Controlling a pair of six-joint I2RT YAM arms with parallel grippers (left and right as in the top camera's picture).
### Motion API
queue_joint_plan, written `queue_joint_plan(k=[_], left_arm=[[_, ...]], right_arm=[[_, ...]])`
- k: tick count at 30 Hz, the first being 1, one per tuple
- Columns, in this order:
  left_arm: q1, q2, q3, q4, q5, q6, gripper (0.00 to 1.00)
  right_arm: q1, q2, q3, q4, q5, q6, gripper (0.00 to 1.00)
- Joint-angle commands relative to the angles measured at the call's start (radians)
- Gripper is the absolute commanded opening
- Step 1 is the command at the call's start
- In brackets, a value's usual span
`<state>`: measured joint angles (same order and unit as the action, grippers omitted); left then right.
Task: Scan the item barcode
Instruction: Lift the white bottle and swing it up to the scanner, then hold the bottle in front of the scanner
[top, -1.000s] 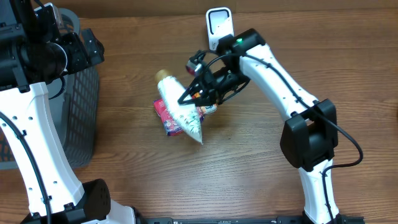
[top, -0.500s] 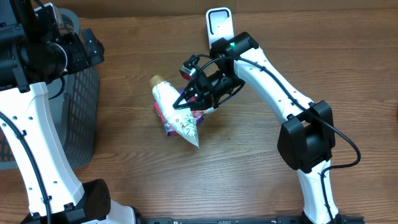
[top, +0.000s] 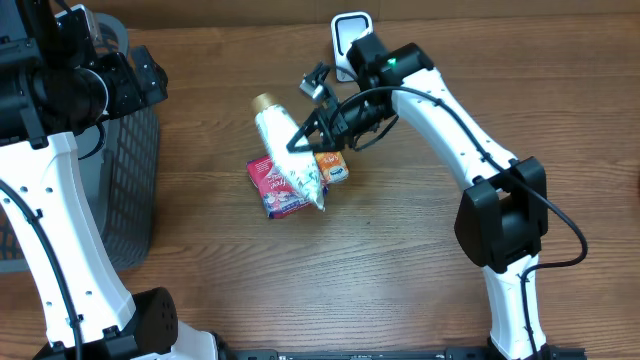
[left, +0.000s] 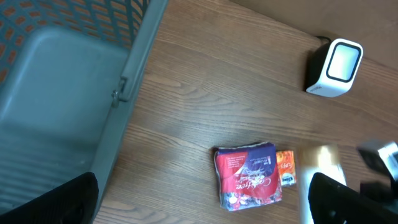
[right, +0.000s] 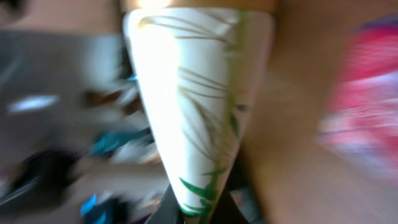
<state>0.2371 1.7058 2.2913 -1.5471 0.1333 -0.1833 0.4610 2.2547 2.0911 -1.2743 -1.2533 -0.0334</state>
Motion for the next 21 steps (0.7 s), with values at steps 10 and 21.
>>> queue_joint_plan(k=[10,21], left_arm=[[-0.002,-0.004,0.013,0.003,-0.007,0.004,1.0],[-0.002,-0.004,0.013,0.003,-0.007,0.004,1.0]], right_arm=[[-0.02,-0.011,0.025,0.386,1.223,0.428,0.04],[-0.02,-0.009,0.025,0.817,1.479,0.336,0.04]])
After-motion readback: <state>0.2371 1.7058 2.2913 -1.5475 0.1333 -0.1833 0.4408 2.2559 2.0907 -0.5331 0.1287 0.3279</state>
